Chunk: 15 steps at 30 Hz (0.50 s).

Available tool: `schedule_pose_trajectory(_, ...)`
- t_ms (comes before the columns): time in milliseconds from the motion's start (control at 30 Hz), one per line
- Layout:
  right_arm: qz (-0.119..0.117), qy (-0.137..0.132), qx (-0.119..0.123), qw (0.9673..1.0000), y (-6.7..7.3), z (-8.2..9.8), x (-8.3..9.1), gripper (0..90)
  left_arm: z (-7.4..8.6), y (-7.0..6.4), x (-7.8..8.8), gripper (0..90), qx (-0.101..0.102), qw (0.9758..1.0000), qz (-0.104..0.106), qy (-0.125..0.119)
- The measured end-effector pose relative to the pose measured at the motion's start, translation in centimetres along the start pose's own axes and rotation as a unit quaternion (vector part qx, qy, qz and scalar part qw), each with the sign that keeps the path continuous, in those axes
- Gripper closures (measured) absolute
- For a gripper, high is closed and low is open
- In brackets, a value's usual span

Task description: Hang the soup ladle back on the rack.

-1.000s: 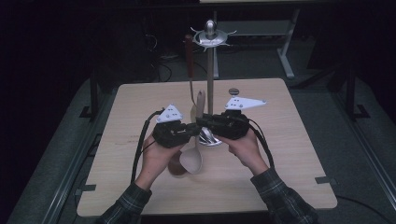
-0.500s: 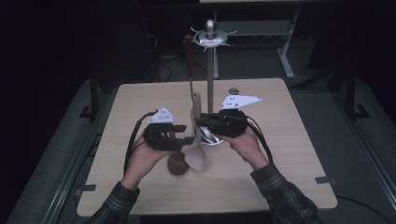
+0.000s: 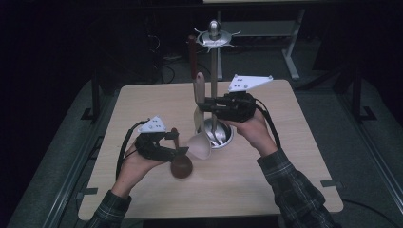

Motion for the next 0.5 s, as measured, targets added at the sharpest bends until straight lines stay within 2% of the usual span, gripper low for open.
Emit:
schedule_pose_trajectory(200,-0.002,-0.005,0.010,0.9999,-0.6,-2.0,0.6,75.9,0.5,0.0,0.0,28.8,-0.002,1.0000,0.003,0.005)
schedule_pose_trajectory(300,-0.006,-0.008,0.006,0.9999,-0.9,-2.8,0.8,75.9,0.5,0.0,-0.2,28.7,-0.001,1.0000,0.005,0.003)
schedule_pose_trajectory(500,-0.008,-0.014,-0.001,0.9999,-1.8,-3.2,0.9,75.9,0.5,0.1,0.1,28.7,0.000,1.0000,-0.002,0.002)
Point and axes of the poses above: each handheld gripper's, and its own axes: x roughly backward along the jaws, z roughly out of its underside, y roughly to its left, the point moved 4 cm from there along -x, roughly forward along the jaws, and after that the axes turned 7 degrees about -x, right-handed, at the moved point
